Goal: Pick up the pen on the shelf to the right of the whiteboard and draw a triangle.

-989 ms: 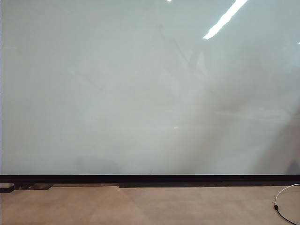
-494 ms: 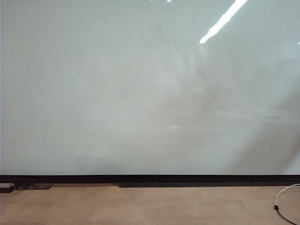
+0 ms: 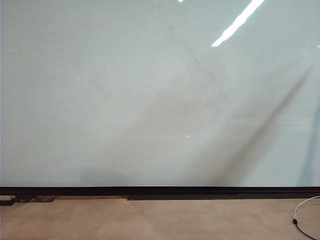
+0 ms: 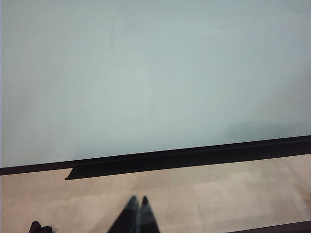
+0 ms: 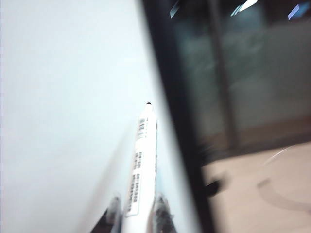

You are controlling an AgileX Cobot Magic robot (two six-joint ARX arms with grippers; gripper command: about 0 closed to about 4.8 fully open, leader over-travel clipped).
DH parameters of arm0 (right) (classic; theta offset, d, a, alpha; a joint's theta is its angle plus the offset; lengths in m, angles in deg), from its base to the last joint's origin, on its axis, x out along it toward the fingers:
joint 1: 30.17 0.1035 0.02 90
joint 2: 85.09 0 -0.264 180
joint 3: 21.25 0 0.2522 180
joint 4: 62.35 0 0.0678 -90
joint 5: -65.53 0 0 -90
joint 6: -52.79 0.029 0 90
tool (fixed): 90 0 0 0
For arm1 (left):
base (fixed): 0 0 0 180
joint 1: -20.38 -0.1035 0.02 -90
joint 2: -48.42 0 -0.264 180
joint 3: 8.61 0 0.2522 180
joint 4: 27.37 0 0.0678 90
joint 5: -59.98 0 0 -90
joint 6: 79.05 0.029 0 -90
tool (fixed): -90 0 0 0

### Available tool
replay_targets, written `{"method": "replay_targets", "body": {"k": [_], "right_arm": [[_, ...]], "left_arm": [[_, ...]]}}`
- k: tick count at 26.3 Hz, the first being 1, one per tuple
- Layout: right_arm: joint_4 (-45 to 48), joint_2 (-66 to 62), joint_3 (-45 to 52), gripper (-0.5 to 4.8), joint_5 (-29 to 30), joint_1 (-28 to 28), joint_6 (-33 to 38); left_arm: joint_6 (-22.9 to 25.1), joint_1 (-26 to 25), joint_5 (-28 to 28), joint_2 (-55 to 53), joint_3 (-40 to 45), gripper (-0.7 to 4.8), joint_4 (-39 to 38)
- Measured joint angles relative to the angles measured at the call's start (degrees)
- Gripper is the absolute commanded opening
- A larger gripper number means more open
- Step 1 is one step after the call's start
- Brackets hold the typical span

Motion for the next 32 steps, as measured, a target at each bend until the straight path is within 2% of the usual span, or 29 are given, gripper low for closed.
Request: {"method": "replay_targets", "body": {"k": [3, 6, 7, 8, 13, 17, 21, 24, 29, 32], "right_arm": [[-10.1, 5.0, -1.3, -0.05, -0.4, 9.6, 0.2], [-17.2, 6.2, -4.8, -0.06, -2.2, 19.4, -3.2], [-19.6, 5.8, -6.5, -0.06, -3.3, 23.0, -4.5], [-22.6, 3.9, -9.8, -0.05, -5.4, 29.0, -6.8], [-21.7, -9.9, -20.0, -0.05, -5.5, 37.8, -9.4], [-17.4, -15.8, -24.1, -0.06, -1.3, 39.8, -9.5], [-16.0, -19.5, -27.3, -0.06, 0.3, 42.7, -9.6], [-15.6, -22.8, -29.5, -0.05, 1.5, 42.6, -9.6], [-6.3, -25.5, -29.8, -0.06, 2.0, 43.8, -10.5], [-4.0, -25.4, -30.2, -0.05, -0.5, 43.5, -11.2]], "left_arm": [[0.0, 0.0, 0.0, 0.0, 0.0, -0.05, 0.0], [0.0, 0.0, 0.0, 0.0, 0.0, -0.05, 0.0], [0.0, 0.0, 0.0, 0.0, 0.0, -0.05, 0.0], [0.0, 0.0, 0.0, 0.0, 0.0, -0.05, 0.0], [0.0, 0.0, 0.0, 0.0, 0.0, -0.05, 0.0], [0.0, 0.0, 0.0, 0.0, 0.0, -0.05, 0.0], [0.0, 0.0, 0.0, 0.0, 0.0, -0.05, 0.0], [0.0, 0.0, 0.0, 0.0, 0.0, -0.05, 0.0], [0.0, 0.0, 0.0, 0.0, 0.0, -0.05, 0.0], [0.0, 0.0, 0.0, 0.0, 0.0, -0.05, 0.0]]}}
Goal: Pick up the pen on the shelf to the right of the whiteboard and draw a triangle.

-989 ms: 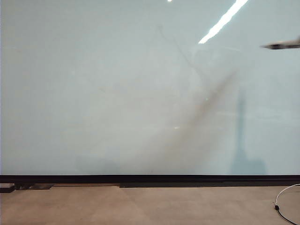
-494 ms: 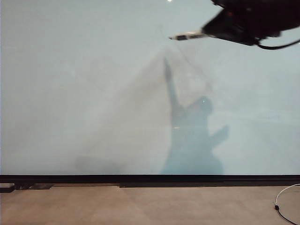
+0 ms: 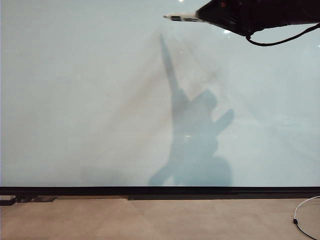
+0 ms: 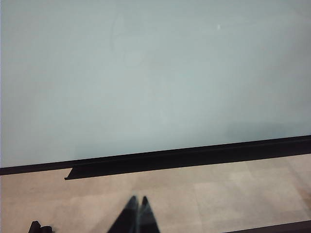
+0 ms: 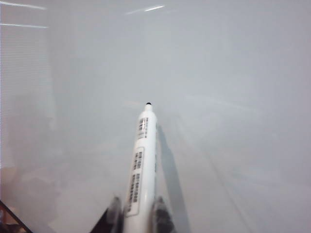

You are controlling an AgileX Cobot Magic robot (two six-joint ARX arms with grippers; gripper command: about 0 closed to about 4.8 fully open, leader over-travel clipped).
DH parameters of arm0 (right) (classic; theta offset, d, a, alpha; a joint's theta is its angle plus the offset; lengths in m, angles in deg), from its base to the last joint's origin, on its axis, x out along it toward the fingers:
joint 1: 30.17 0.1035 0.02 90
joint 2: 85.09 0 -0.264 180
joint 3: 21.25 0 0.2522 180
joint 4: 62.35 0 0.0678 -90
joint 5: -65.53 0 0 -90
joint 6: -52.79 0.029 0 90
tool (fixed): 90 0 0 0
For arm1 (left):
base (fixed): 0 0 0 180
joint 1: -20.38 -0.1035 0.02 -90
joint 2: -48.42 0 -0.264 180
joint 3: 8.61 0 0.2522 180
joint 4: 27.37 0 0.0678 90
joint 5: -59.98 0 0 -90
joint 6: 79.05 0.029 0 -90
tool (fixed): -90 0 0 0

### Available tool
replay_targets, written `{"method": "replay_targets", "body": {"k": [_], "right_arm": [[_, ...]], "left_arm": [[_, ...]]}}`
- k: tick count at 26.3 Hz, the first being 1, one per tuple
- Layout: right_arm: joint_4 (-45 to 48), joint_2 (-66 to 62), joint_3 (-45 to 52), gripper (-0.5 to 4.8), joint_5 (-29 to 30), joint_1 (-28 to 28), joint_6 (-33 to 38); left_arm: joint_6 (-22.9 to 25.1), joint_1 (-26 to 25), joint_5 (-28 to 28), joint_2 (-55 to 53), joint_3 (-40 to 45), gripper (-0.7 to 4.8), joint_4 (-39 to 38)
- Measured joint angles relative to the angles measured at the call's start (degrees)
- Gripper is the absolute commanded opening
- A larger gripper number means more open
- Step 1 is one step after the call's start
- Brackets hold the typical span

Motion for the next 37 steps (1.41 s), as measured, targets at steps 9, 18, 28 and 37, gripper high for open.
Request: {"method": "replay_targets", "body": {"k": [9, 18, 28, 37], "right_arm": [[-0.1, -7.9, -3.4, -0.05, 8.1, 0.1, -0.9], [2.8, -10.8, -5.7, -0.05, 6.6, 0.1, -1.0], [1.8, -6.4, -5.6, -0.05, 2.6, 3.0, -2.3], [-7.4, -2.3, -3.2, -0.05, -9.1, 7.1, -10.1]], "left_arm": [[0.0, 0.0, 0.0, 0.0, 0.0, -0.05, 0.0], [0.0, 0.0, 0.0, 0.0, 0.0, -0.05, 0.0], [0.0, 0.0, 0.0, 0.0, 0.0, -0.05, 0.0], [0.0, 0.0, 0.0, 0.0, 0.0, -0.05, 0.0]]}}
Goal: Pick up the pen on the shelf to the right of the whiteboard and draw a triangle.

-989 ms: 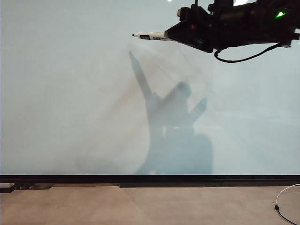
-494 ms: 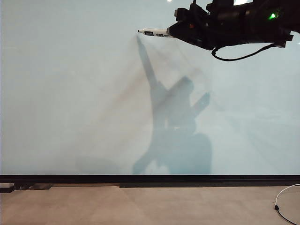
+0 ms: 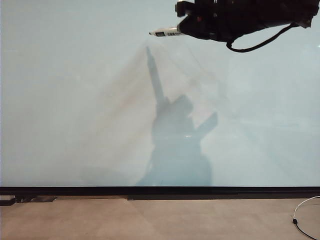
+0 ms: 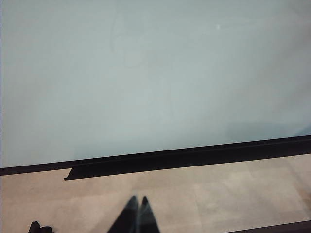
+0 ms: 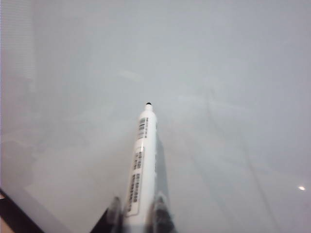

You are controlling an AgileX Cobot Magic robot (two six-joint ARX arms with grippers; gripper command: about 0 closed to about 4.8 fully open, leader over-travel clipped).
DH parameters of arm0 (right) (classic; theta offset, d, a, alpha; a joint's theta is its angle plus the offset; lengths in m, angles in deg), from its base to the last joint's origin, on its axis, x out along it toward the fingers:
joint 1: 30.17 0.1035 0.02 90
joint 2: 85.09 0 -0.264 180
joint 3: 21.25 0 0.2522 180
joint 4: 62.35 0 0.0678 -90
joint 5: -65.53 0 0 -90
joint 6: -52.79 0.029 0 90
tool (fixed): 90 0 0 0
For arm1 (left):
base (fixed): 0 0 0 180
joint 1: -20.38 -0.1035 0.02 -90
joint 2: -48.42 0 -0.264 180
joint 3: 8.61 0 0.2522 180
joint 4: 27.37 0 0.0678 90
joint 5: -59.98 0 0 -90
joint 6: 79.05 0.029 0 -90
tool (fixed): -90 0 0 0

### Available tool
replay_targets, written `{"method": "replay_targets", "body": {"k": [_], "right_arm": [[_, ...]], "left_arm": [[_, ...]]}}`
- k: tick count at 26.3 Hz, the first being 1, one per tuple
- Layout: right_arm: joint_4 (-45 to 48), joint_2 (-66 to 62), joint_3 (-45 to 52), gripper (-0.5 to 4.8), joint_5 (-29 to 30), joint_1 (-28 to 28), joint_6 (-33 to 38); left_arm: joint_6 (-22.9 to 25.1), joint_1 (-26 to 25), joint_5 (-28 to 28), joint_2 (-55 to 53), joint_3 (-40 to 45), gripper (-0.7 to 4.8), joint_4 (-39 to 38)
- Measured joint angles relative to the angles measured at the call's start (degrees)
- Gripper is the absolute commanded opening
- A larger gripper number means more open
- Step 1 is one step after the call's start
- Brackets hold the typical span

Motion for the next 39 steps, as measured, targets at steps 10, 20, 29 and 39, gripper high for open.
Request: {"method": "replay_targets", "body": {"k": [10, 20, 29, 39], "right_arm": [[2.4, 0.0, 0.0, -0.05, -1.3, 0.0, -2.3], [5.2, -2.6, -0.2, -0.05, -2.4, -0.4, -3.6], [6.8, -4.3, -0.3, -0.05, -3.4, -0.8, -3.6], [8.4, -9.0, -1.0, -0.05, -2.1, -0.9, -2.9]], "left_arm": [[0.0, 0.0, 0.0, 0.0, 0.0, -0.05, 0.0], [0.0, 0.0, 0.0, 0.0, 0.0, -0.05, 0.0], [0.0, 0.0, 0.0, 0.0, 0.0, -0.05, 0.0], [0.0, 0.0, 0.0, 0.0, 0.0, -0.05, 0.0]]}}
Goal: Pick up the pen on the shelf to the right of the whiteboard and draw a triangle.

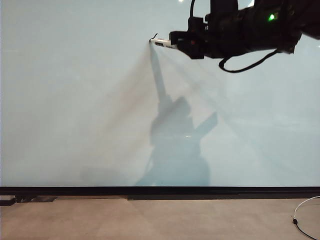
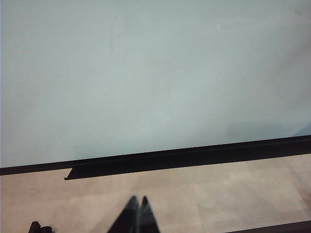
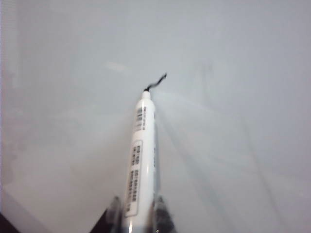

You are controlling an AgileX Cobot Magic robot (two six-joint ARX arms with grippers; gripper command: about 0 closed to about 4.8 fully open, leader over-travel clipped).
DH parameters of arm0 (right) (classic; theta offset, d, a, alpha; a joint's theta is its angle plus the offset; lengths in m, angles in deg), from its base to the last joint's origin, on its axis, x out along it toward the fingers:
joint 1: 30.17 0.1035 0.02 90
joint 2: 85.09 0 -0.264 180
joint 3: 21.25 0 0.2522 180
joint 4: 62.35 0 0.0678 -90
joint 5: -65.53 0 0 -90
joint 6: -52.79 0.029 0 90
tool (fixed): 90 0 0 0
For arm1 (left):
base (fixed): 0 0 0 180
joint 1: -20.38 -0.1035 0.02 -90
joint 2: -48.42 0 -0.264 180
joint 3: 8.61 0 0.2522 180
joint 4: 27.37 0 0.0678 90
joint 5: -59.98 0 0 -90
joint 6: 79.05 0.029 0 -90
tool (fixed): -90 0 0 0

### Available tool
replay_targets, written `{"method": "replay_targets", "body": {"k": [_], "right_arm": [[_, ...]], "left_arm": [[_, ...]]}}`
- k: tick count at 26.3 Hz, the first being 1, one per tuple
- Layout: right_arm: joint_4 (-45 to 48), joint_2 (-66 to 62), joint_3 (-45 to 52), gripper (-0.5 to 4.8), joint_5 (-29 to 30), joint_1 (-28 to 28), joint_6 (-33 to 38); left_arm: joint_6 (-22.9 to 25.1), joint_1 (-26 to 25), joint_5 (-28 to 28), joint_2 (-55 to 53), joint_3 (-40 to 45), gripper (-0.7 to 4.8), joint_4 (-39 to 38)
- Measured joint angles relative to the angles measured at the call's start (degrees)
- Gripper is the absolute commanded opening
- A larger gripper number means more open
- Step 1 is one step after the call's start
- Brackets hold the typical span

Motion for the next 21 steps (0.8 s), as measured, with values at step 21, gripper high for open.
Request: {"method": "replay_targets", "body": {"k": [21], "right_arm": [[2.8, -13.3, -2.5, -0.05, 6.6, 0.1, 4.9]], "left_arm": [[0.0, 0.0, 0.0, 0.0, 0.0, -0.05, 0.0]]}}
